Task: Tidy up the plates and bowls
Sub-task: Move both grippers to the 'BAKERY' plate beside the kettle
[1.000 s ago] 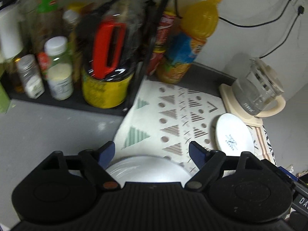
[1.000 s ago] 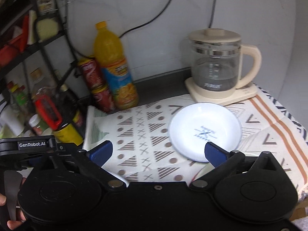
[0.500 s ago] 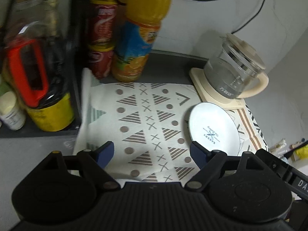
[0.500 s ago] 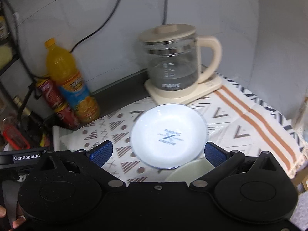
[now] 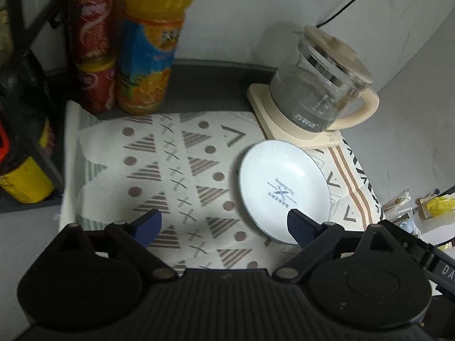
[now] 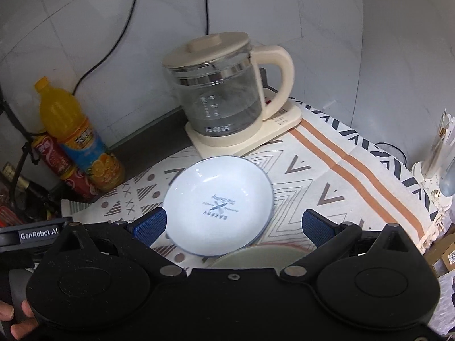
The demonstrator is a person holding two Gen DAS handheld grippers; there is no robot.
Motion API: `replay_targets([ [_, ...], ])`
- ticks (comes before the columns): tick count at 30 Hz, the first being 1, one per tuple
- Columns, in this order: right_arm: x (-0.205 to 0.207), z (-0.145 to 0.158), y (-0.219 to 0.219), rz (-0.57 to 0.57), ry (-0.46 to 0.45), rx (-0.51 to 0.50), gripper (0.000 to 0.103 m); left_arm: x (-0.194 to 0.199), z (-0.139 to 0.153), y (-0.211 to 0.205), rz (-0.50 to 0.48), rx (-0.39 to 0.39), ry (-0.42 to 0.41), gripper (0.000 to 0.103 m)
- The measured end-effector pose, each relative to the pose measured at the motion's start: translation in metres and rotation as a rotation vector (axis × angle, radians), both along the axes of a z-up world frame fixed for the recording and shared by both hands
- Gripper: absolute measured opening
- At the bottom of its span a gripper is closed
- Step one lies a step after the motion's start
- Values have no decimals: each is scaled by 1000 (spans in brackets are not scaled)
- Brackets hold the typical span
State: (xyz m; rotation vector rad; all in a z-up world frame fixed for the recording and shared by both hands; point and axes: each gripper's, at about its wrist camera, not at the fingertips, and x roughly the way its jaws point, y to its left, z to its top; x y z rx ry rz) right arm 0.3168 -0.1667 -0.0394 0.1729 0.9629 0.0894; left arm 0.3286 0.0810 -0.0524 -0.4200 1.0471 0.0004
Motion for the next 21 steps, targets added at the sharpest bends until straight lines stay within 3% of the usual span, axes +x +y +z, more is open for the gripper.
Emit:
replay_targets([
  [4, 17, -6, -13, 12, 44, 13, 101, 8, -2, -14, 21, 28, -2, 94],
  [7, 31, -11, -21, 44, 65, 28, 100, 15, -6, -19, 55, 7, 21, 94],
  [21, 87, -58, -38, 200, 203, -3, 97, 40, -53, -41, 122, 32, 140, 91],
])
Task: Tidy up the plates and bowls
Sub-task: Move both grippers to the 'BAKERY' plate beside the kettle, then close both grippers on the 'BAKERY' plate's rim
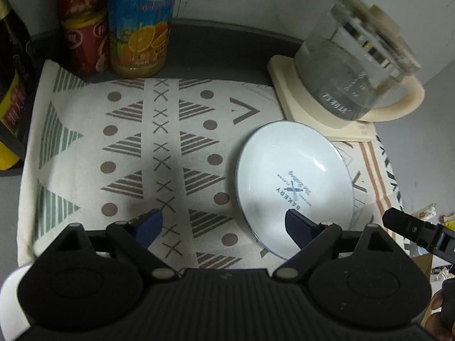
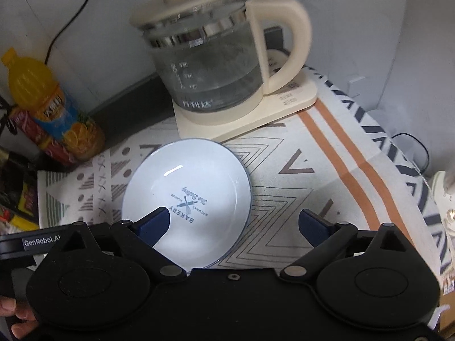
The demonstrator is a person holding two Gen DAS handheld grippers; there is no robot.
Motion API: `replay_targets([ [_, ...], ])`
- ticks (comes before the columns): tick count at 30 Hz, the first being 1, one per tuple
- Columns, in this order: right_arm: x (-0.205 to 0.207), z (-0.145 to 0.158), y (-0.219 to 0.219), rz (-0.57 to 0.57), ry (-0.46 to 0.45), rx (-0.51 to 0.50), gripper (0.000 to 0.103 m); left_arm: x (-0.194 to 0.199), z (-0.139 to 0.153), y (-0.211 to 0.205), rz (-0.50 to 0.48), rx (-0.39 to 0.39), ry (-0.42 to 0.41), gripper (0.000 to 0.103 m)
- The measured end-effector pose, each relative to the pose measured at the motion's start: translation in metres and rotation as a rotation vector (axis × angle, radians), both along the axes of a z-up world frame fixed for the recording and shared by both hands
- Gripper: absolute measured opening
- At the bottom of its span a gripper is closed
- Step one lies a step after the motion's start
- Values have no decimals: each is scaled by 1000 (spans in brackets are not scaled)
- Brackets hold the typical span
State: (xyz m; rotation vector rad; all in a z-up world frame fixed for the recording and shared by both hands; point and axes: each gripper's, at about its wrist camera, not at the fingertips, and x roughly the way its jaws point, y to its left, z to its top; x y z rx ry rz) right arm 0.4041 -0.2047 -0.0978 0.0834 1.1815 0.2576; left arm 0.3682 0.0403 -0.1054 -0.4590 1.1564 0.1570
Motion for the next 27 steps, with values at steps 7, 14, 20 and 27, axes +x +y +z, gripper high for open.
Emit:
replay_targets([
  [7, 25, -32, -4, 76, 89, 34, 76, 11, -19, -2, 42, -36, -1, 86],
  [14, 41, -59, -2, 114, 165, 42, 59, 19, -38, -5, 77, -76, 26, 66],
  [20, 44, -76, 7, 171, 217, 50, 42, 18, -51, -6, 116, -115, 57, 51],
  [27, 52, -79, 10, 201, 225, 82, 38, 18, -53, -6, 132, -106, 52, 37],
])
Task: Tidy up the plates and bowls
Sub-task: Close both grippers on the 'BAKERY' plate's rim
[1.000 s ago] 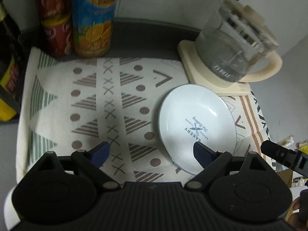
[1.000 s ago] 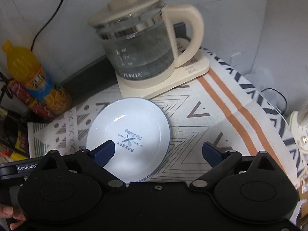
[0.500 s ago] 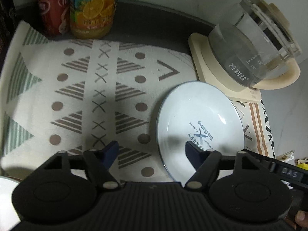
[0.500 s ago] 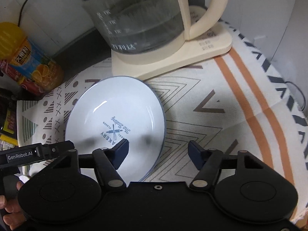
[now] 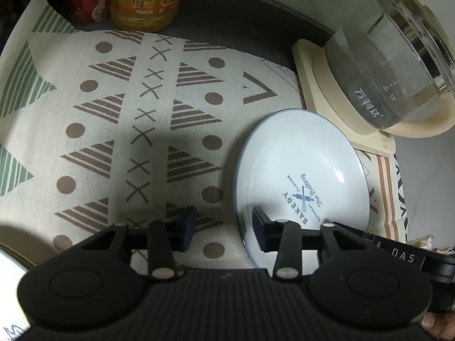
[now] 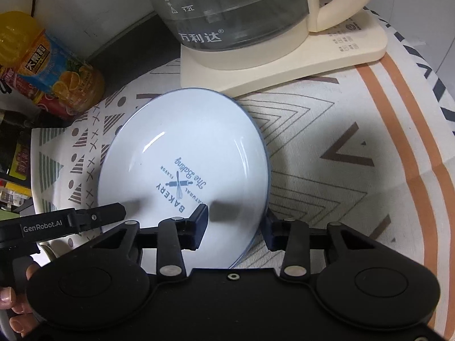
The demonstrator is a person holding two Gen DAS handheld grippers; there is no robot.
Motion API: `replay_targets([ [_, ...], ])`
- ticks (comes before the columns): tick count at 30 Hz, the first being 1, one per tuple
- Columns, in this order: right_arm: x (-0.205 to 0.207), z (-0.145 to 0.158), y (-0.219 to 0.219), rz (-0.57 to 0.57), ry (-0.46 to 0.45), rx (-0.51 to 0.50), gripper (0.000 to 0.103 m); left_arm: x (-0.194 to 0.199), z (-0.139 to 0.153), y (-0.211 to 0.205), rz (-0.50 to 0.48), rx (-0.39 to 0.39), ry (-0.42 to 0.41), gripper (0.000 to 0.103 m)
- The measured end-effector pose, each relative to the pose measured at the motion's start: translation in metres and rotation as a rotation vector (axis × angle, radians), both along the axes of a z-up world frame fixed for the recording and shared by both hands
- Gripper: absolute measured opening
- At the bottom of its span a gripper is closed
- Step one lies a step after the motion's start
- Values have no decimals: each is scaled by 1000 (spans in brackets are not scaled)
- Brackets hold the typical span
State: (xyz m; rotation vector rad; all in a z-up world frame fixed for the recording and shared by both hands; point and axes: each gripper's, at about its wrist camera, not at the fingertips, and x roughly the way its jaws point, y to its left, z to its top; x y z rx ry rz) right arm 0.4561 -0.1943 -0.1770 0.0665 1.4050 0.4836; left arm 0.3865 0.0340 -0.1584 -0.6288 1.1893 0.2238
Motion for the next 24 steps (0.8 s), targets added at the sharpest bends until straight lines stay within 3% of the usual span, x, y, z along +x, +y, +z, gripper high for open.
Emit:
replay_targets([
  [5, 3, -2, -7, 0, 6, 46, 15, 2, -2, 0, -2, -55, 0, 17],
  [8, 2, 3, -7, 21, -26, 77, 14, 2, 3, -6, -18, 13, -2, 16],
  [24, -2, 43, 3, 27, -137, 188, 13, -5, 40, 11, 37, 18, -88, 16],
])
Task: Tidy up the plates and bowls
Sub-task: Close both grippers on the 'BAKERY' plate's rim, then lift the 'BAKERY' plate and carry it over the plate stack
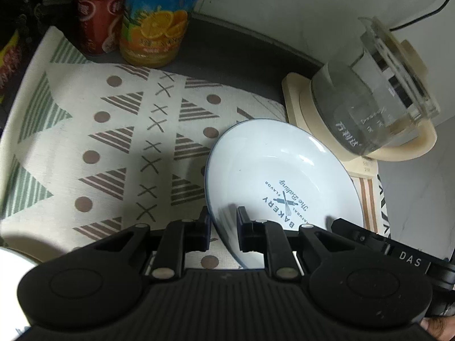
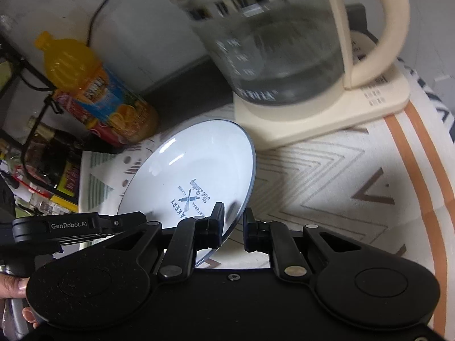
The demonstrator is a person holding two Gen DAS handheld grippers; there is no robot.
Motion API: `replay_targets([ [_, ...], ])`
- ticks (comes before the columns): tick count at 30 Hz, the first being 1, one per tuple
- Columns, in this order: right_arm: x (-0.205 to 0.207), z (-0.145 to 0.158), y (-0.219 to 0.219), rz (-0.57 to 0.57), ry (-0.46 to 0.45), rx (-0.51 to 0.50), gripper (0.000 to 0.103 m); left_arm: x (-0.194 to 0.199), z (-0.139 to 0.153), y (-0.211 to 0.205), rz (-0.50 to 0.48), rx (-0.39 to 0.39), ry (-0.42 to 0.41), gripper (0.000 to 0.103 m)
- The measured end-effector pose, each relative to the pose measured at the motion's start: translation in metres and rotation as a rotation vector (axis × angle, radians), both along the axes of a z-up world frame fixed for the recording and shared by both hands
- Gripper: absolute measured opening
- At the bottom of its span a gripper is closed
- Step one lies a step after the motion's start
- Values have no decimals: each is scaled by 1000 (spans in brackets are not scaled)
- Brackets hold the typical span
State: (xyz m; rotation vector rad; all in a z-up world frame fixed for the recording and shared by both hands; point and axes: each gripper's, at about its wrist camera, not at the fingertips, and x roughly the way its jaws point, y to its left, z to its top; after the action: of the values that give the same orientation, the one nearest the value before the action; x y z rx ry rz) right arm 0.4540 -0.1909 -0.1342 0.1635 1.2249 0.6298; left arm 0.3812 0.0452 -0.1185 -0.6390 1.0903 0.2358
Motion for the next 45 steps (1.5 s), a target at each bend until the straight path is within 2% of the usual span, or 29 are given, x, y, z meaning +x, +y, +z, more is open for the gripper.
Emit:
replay_targets([
  [12, 3, 22, 17, 63, -81, 44, 13, -10, 30, 9, 47, 55, -58, 16],
  [24, -5, 59, 49, 99, -171, 43, 13, -32, 54, 32, 80, 36, -141, 16],
  [34, -38, 71, 90, 108, -183, 33, 13, -70, 68, 63, 93, 32, -179, 16],
  [45, -89, 69, 119, 104, -165, 16, 13, -118, 74, 97, 99, 34, -163, 16],
])
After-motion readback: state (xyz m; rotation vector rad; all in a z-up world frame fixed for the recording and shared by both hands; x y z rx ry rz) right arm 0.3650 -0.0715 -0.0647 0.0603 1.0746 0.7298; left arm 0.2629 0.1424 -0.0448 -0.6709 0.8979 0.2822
